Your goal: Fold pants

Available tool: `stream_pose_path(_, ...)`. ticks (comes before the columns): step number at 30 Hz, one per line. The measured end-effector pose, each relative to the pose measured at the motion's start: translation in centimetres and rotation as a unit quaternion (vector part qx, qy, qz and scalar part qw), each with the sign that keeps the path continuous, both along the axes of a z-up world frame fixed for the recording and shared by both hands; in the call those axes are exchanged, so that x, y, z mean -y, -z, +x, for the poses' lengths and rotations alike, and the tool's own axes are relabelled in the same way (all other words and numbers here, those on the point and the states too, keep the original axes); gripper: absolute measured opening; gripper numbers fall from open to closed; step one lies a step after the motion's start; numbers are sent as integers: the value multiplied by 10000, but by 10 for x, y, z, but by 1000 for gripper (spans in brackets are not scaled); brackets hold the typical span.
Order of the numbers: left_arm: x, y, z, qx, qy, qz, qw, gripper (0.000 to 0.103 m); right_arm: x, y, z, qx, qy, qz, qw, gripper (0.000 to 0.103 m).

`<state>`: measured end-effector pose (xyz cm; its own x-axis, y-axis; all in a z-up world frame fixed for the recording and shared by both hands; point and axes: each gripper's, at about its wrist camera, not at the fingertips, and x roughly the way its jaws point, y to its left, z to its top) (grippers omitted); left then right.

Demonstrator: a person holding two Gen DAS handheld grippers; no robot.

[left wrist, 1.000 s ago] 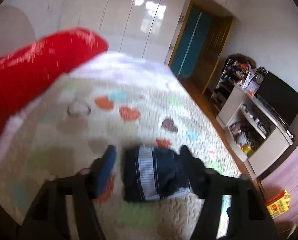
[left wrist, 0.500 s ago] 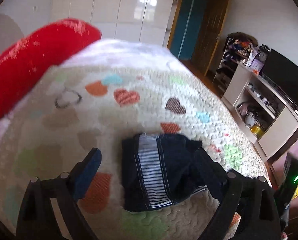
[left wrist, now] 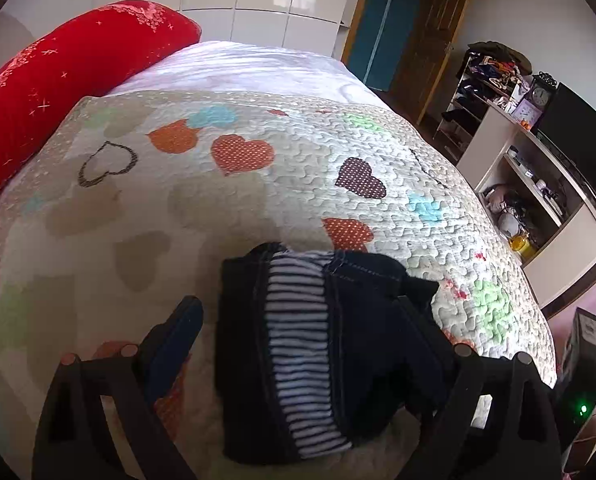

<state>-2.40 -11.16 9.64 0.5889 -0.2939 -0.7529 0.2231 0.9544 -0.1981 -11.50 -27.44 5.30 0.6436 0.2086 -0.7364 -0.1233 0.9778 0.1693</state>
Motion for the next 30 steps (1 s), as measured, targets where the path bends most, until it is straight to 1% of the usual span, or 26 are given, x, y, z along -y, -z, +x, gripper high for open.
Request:
stream_pose_path(2, 0, 0, 2, 11, -6, -5, 10000, 94, 2, -4, -3, 32, 34, -118, 9999, 60)
stream_pose_path(4, -5, 0, 3, -1, -59, -22, 10000, 94, 5, -8, -6, 84, 105, -343, 9993, 60)
stream_pose_path(6, -13, 1, 4, -34, -157, -91, 9998, 94, 7, -11, -6, 86, 157, -549, 9983, 60)
stream_pose_path(10, -34, 6, 6, -139, -368, -190, 9990, 94, 12, -15, -2, 13, 243, -791, 9966, 60)
stream_pose_path(15, -55, 14, 4, -245, -559, -279, 9977, 94, 18, -19, 3, -116, 402, -1011, 9940, 60)
stream_pose_path(21, -71, 21, -1, -328, -653, -366, 9967, 94, 21, -24, 3, -292, 535, -1298, 9897, 60)
stream_pose_path(25, -78, 22, -5, -340, -685, -430, 9961, 94, 19, -32, 4, -274, 580, -1429, 9877, 61)
stream_pose_path(30, -86, 22, -10, -345, -717, -469, 9957, 94, 11, -37, 6, -242, 541, -1555, 9861, 64)
